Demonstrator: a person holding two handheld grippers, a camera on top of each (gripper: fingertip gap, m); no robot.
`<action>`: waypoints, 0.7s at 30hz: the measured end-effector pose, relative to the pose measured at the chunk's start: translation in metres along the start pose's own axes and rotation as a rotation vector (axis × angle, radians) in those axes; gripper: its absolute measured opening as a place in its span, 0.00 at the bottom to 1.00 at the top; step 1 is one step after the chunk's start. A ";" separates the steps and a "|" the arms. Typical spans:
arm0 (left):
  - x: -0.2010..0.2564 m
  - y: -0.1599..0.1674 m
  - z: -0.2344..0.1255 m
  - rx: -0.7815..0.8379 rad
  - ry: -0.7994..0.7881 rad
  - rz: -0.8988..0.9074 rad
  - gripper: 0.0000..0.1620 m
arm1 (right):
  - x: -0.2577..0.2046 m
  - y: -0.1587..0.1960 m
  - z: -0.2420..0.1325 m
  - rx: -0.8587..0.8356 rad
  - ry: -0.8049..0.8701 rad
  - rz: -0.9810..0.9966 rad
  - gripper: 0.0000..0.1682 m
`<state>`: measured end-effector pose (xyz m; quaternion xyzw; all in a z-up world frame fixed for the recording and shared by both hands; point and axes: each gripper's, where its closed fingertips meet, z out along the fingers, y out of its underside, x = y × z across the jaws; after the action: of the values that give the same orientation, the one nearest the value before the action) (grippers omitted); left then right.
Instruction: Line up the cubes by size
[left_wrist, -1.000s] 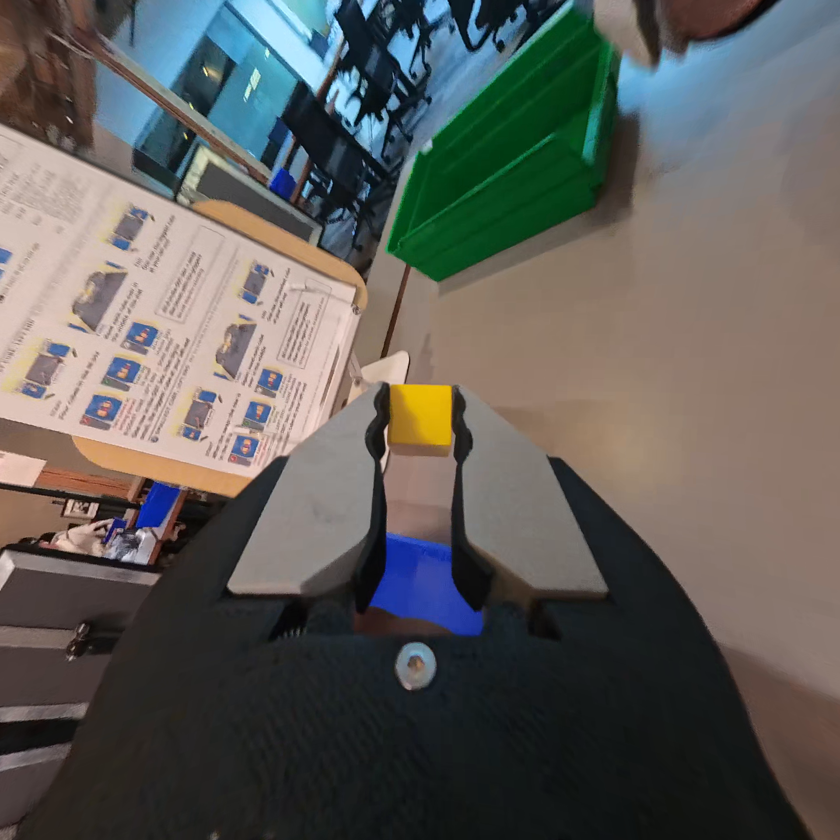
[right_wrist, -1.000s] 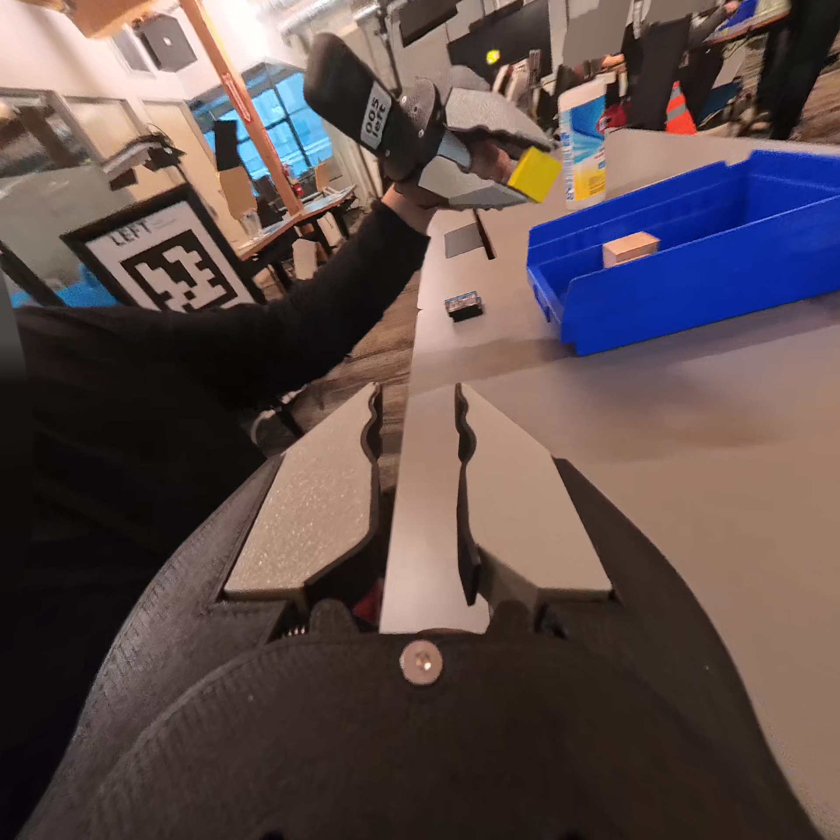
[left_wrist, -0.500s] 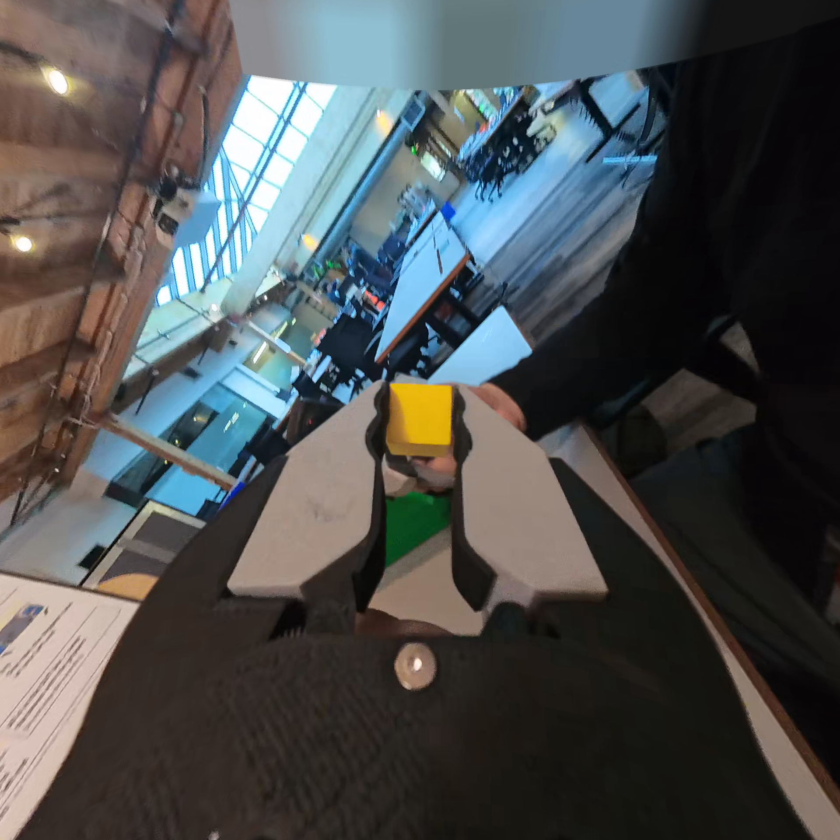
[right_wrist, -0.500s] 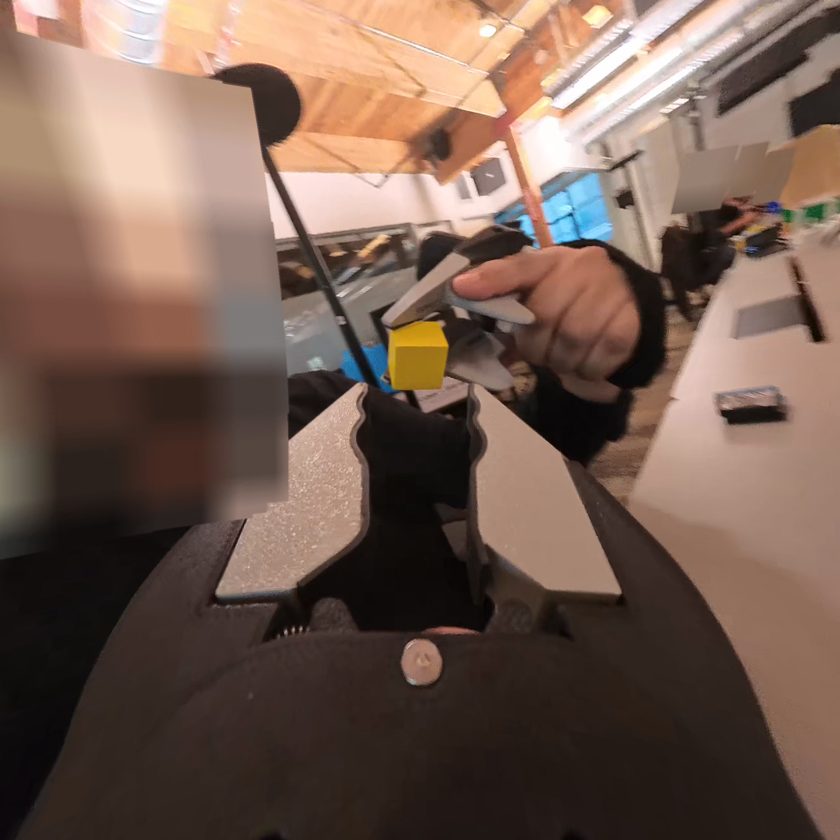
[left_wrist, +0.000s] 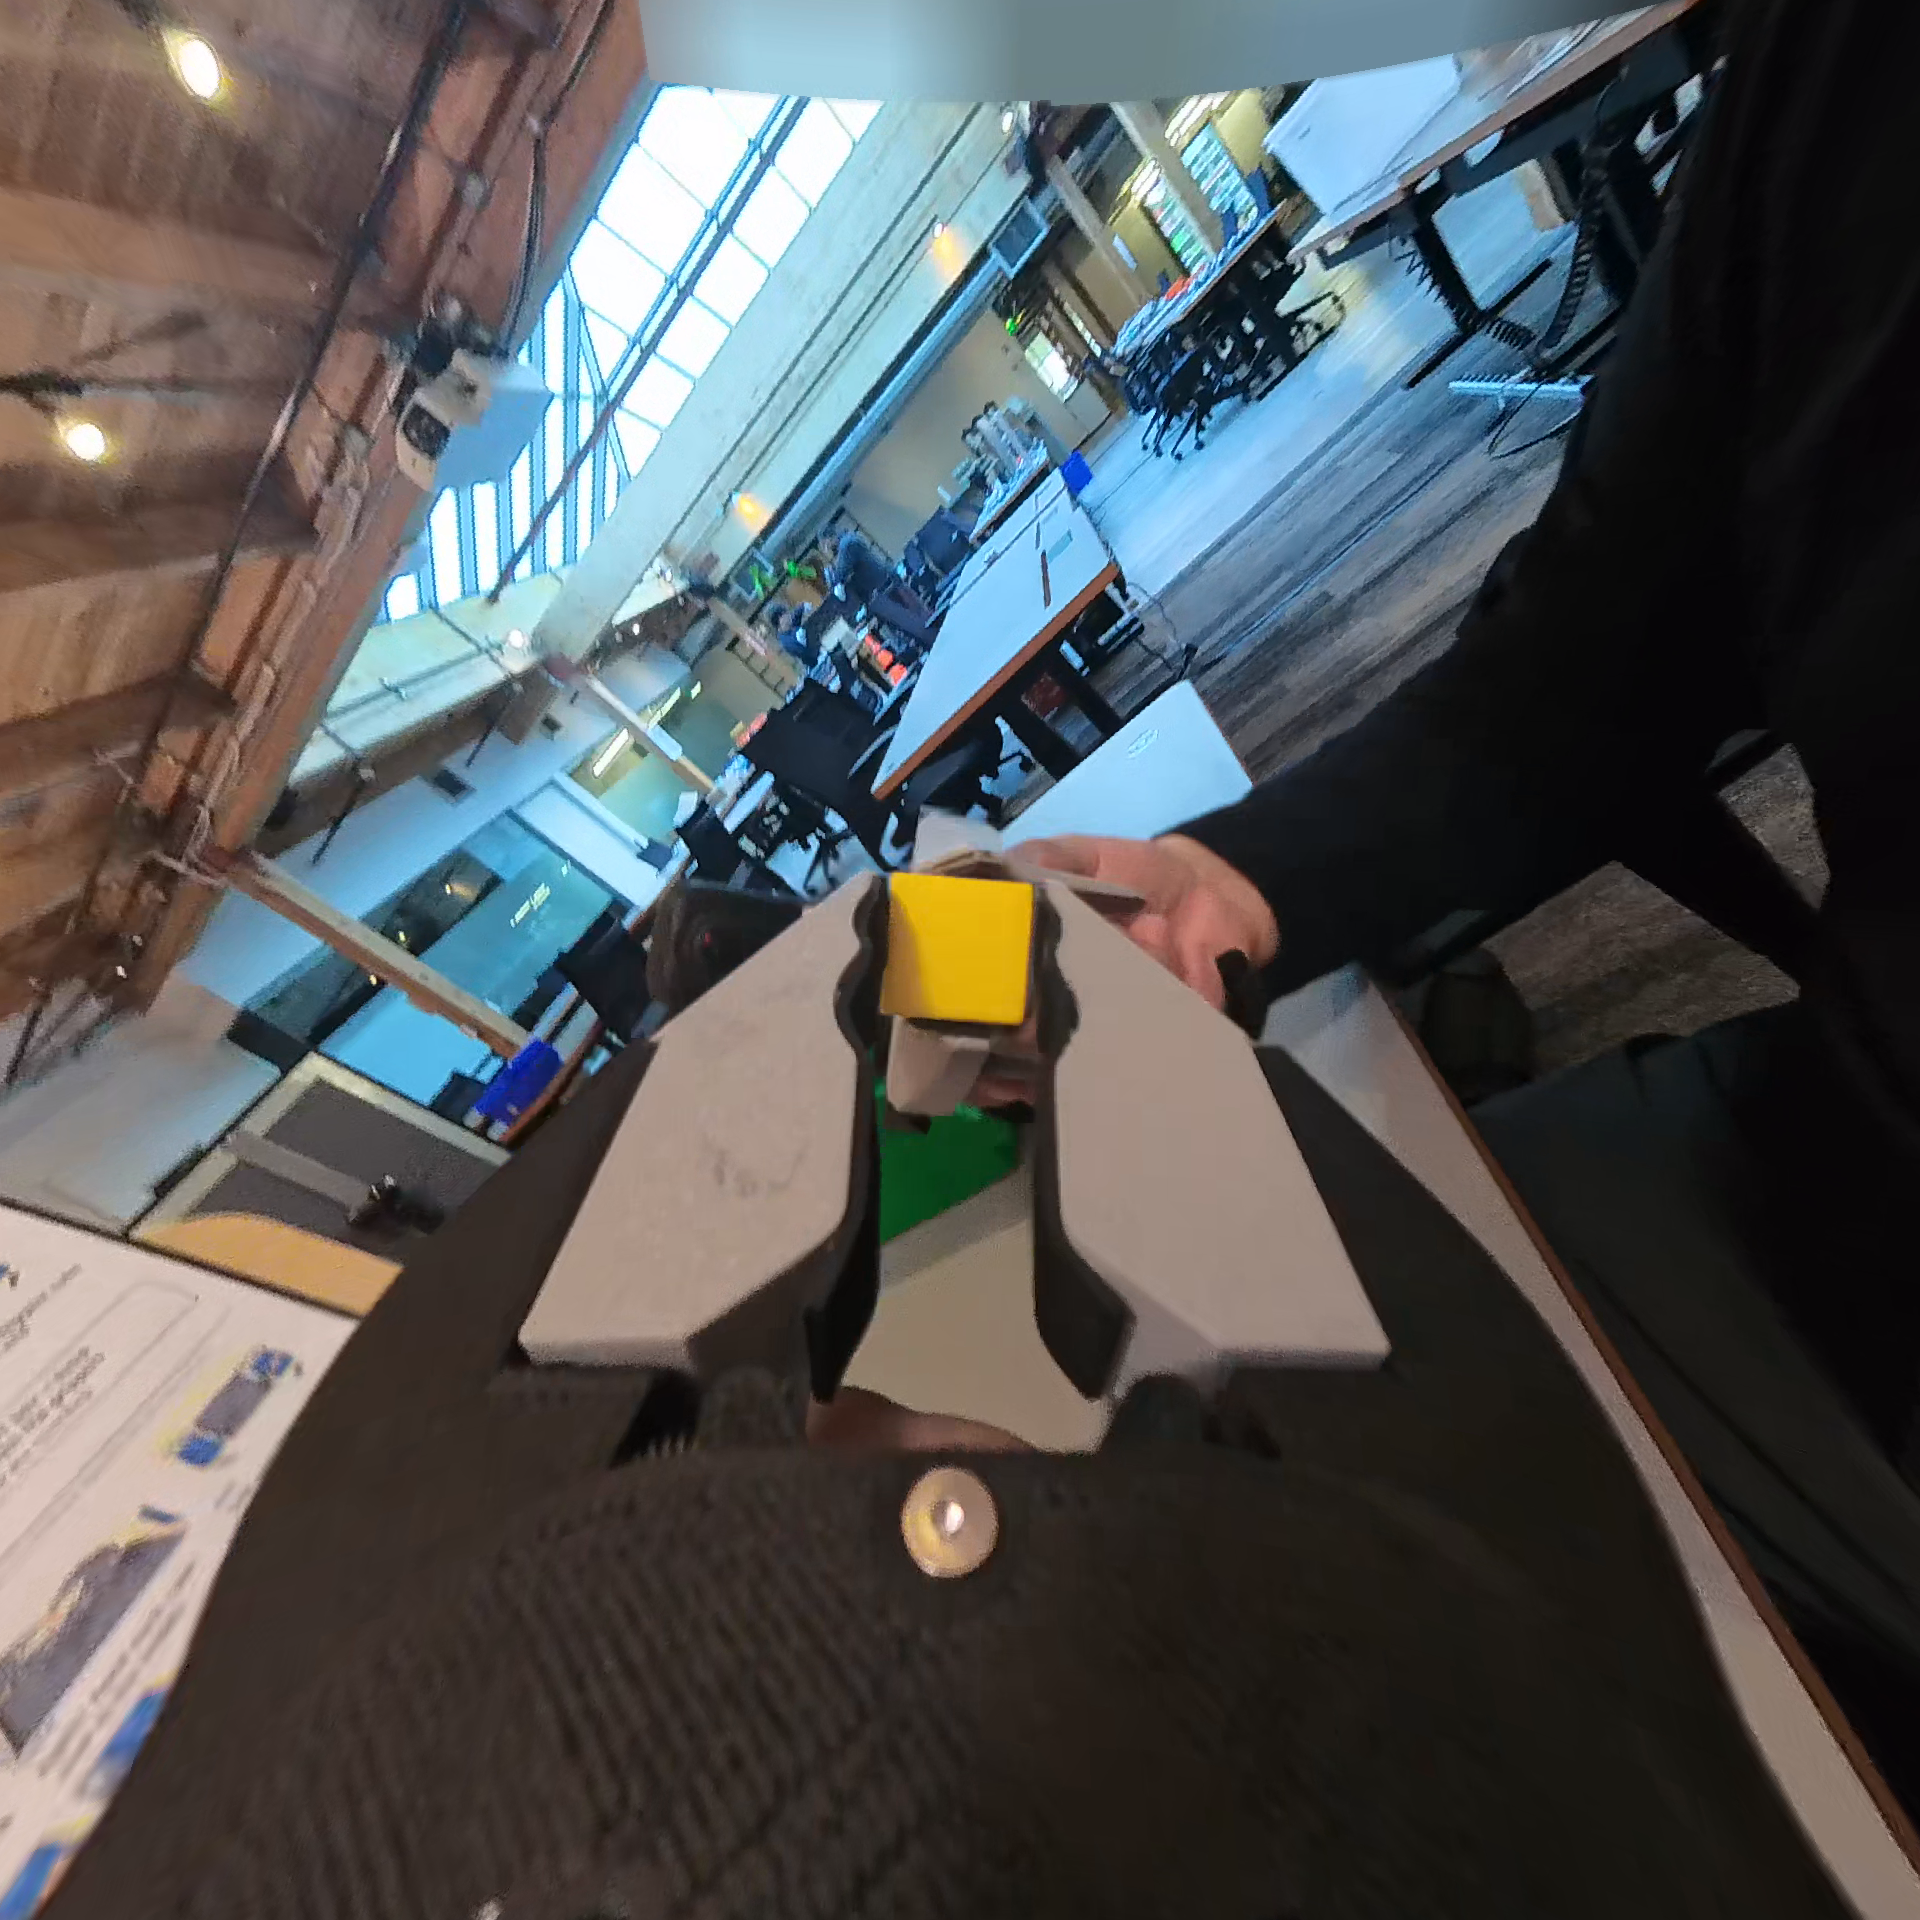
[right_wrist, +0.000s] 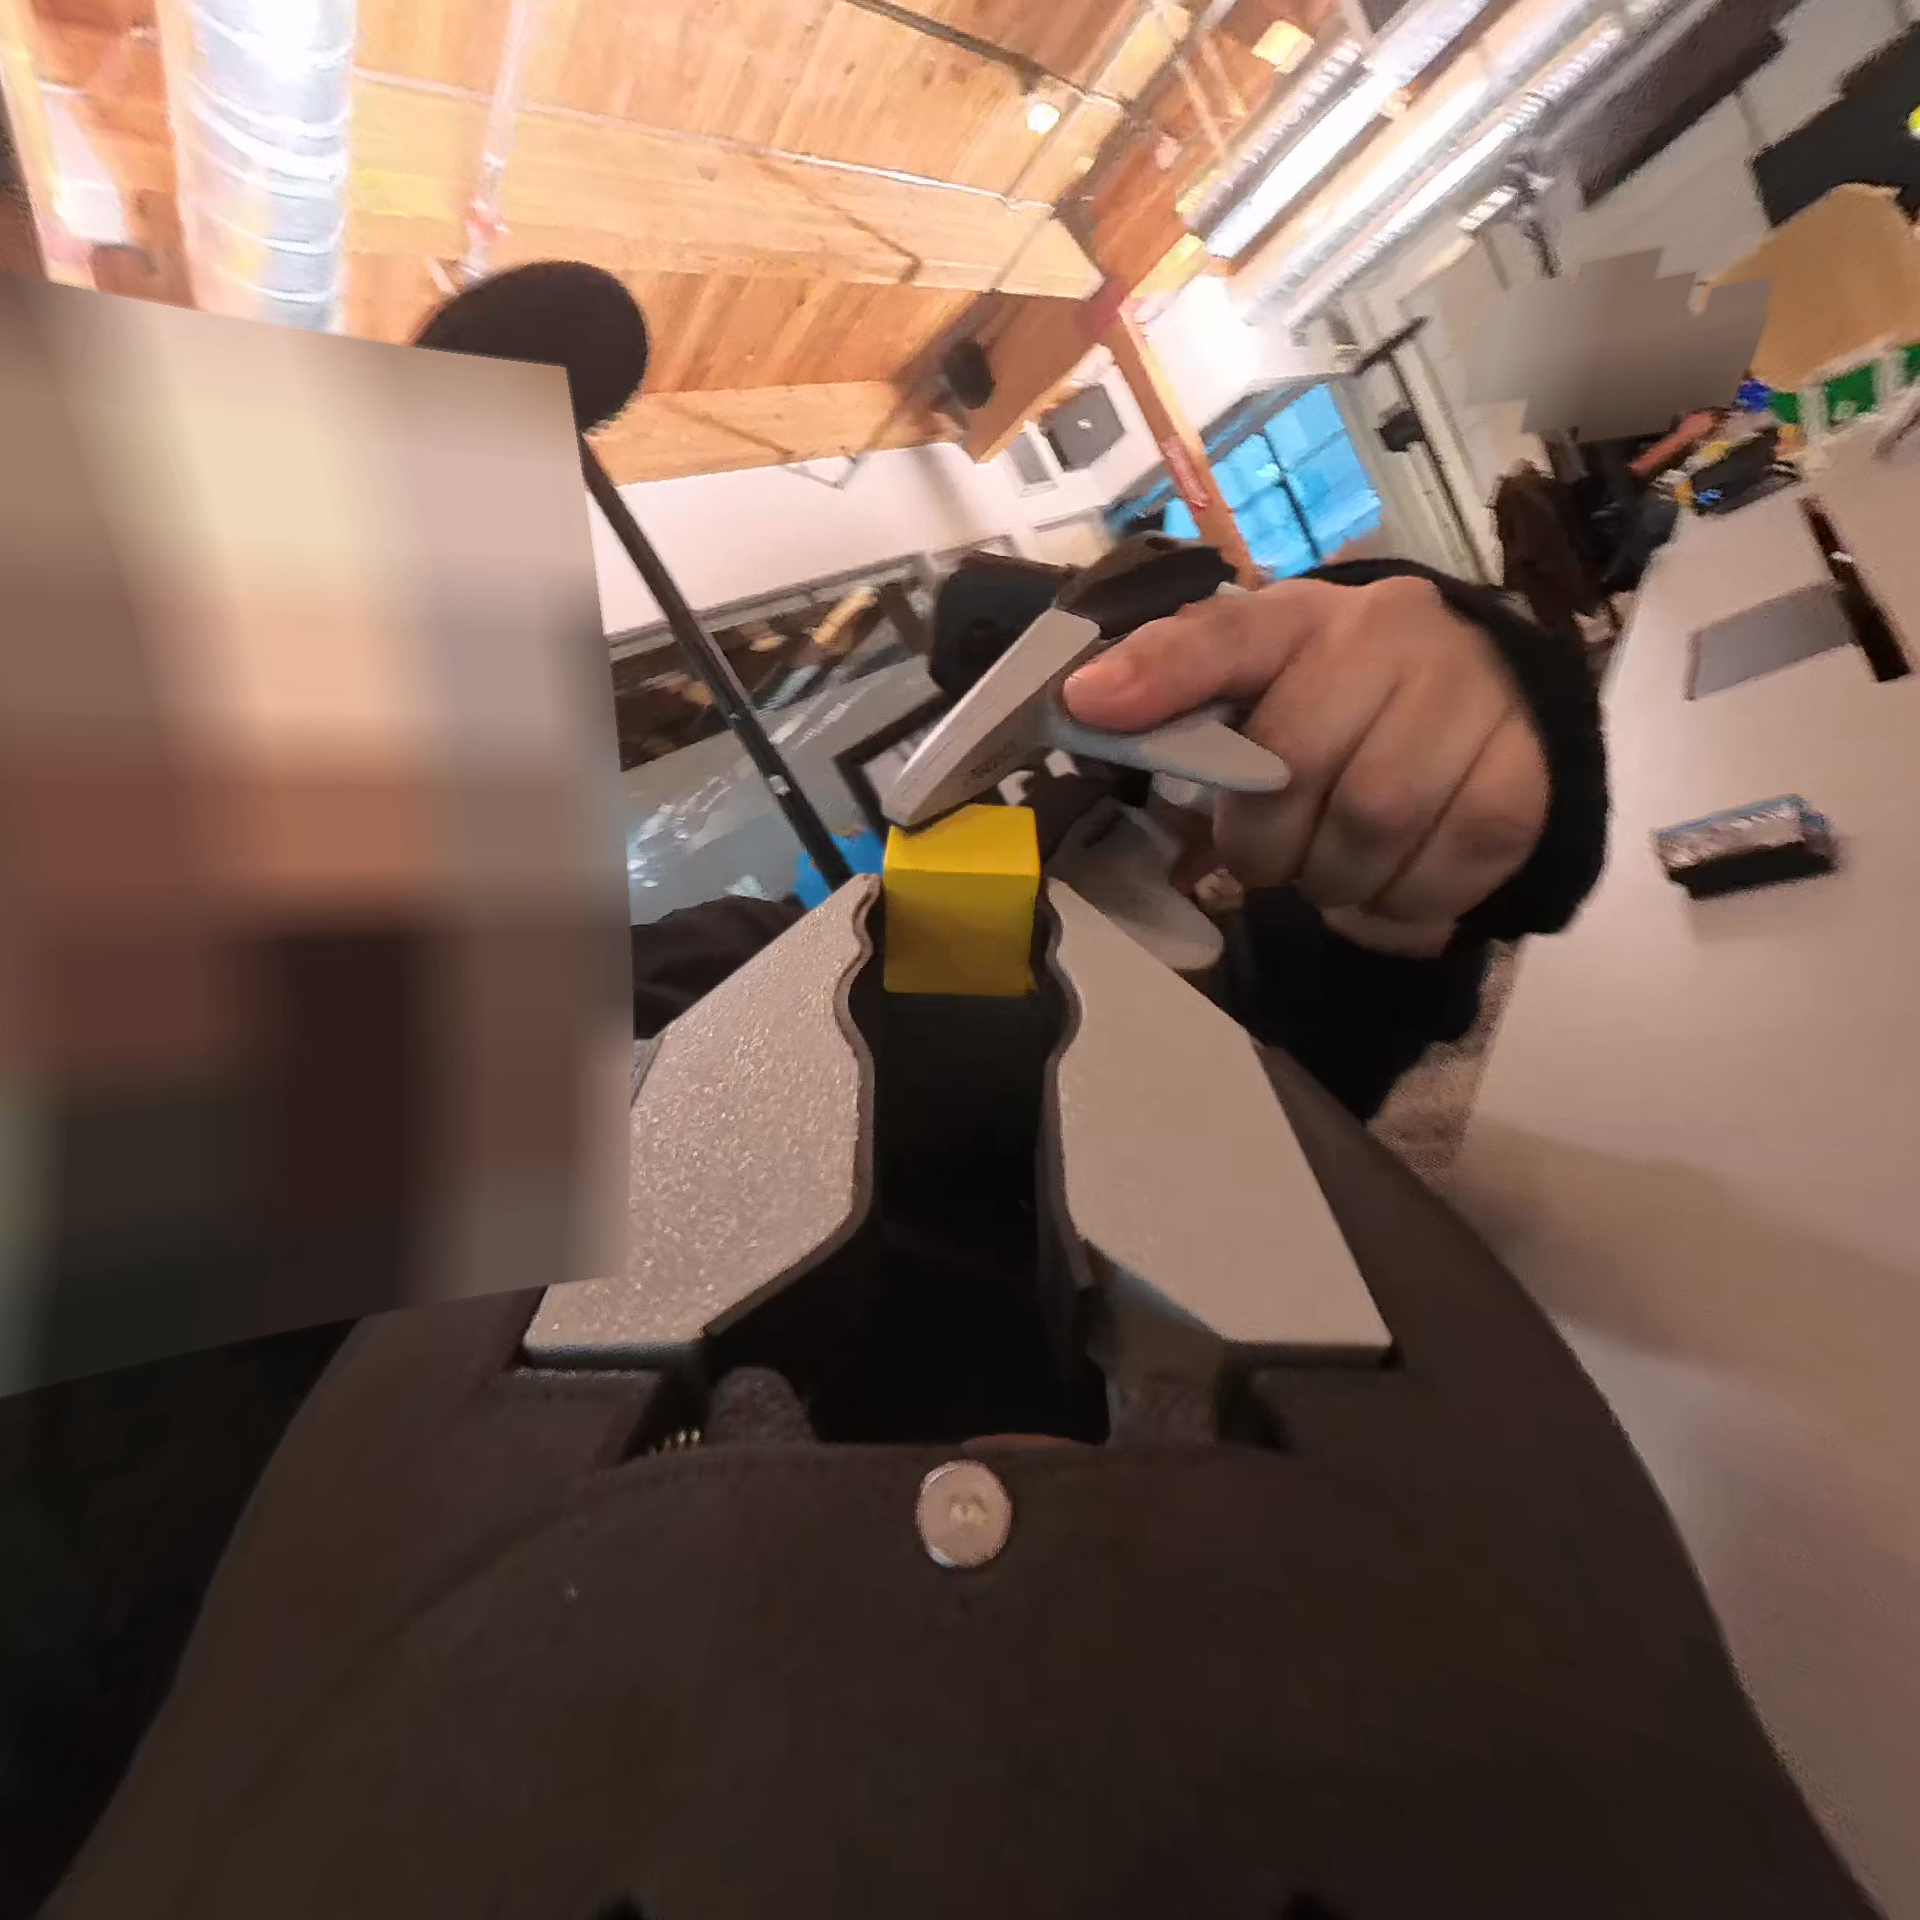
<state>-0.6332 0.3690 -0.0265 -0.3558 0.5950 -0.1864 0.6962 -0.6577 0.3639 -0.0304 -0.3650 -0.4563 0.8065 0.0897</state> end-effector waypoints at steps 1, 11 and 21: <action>0.001 0.006 -0.002 -0.022 -0.004 -0.016 0.16 | 0.005 0.002 -0.003 -0.022 0.054 -0.012 0.15; 0.021 0.036 -0.084 -0.035 -0.135 -0.302 0.00 | 0.018 -0.056 -0.212 -0.489 1.050 -0.483 0.15; 0.042 0.087 -0.109 -0.278 -0.224 -0.291 0.06 | 0.095 -0.015 -0.396 -1.276 1.425 -0.205 0.15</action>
<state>-0.7426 0.3691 -0.1227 -0.5488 0.4765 -0.1604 0.6678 -0.4629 0.6834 -0.1926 -0.7078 -0.6772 -0.0164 0.2004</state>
